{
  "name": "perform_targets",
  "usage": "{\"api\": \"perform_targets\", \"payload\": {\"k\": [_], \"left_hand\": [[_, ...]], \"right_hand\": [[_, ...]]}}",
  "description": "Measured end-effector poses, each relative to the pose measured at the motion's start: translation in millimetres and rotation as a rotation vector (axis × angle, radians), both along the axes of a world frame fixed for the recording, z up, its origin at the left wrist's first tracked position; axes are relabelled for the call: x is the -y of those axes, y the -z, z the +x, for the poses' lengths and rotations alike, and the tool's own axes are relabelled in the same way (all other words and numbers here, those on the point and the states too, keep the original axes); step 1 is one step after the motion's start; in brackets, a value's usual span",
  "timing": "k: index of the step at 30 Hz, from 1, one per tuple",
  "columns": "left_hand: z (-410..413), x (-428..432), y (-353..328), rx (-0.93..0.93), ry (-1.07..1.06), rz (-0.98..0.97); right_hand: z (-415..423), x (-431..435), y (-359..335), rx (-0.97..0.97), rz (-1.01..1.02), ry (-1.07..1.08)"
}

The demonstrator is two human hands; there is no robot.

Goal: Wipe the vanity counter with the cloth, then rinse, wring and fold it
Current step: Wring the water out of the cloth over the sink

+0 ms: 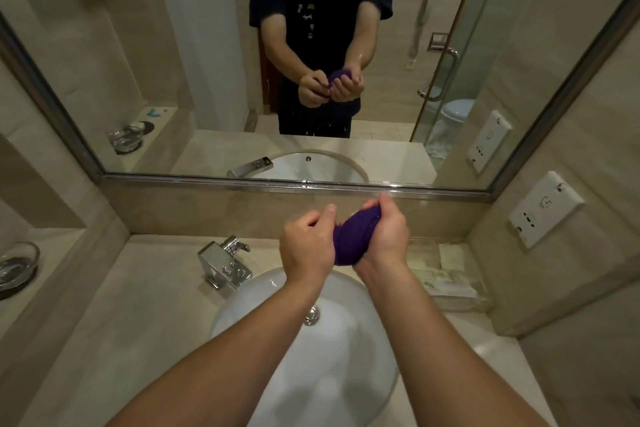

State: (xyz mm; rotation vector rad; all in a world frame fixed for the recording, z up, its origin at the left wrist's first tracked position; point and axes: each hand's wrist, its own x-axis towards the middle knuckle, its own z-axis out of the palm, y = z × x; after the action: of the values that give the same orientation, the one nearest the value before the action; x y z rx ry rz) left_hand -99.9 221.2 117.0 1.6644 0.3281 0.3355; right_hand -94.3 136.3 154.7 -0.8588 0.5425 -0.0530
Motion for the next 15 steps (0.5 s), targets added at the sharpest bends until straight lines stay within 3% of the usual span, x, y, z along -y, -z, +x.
{"api": "perform_targets", "payload": {"k": [4, 10, 15], "left_hand": [[10, -22, 5, 0.283, 0.138, 0.553], [30, -51, -5, 0.632, 0.287, 1.084], [30, -66, -7, 0.516, 0.372, 1.240]], "right_hand": [[-6, -14, 11, -0.185, 0.164, 0.109], [-6, -25, 5, -0.319, 0.356, -0.099], [2, -36, 21, -0.479, 0.302, -0.138]]}}
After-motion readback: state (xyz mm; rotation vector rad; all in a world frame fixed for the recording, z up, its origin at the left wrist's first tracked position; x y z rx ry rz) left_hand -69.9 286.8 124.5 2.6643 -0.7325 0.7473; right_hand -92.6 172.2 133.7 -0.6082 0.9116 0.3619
